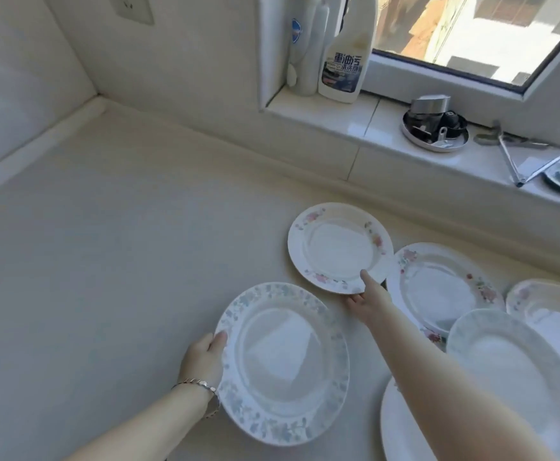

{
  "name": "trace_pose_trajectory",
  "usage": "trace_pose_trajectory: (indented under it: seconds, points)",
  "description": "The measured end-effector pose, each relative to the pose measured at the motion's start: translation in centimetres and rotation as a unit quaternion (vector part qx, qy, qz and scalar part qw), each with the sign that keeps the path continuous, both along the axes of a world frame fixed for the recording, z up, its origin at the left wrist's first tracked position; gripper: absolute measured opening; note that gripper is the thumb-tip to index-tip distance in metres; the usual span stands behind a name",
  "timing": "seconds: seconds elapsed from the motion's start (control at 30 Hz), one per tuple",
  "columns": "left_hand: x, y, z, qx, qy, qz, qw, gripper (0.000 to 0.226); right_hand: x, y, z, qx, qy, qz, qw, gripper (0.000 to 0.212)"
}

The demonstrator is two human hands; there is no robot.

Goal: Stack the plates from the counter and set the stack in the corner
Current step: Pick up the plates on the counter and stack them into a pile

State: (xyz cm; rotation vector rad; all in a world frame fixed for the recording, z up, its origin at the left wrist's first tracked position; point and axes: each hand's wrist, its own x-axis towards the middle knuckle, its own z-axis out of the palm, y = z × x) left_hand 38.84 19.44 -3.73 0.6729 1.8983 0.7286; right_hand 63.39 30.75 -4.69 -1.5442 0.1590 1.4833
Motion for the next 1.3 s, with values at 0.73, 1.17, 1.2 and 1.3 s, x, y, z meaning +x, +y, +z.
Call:
trace_pose_trajectory:
  seconds: [0.73,1.17,1.2,1.3]
  points:
    - [-28.0,-14.7,9.2,0.115,0.121,0.269,0.949,0.027,-23.1,-5.4,9.5,0.156,0.156,0.33,0.918,0.025]
    - [-40.1,-29.6,6.9,0.084,0.061,0.41,0.906,0.021,-42.5,-12.9,8.1,0.101,0.133,0.49,0.855,0.025]
    - [-40.3,-29.9,6.5,0.077,0.054,0.412,0.907,0.021,-42.9,-13.2,8.1,0.096,0.127,0.495,0.854,0.024]
    - [-40.9,-30.5,5.4,0.07,0.027,0.415,0.907,0.019,-43.6,-13.4,8.0,0.099,0.121,0.516,0.842,0.065]
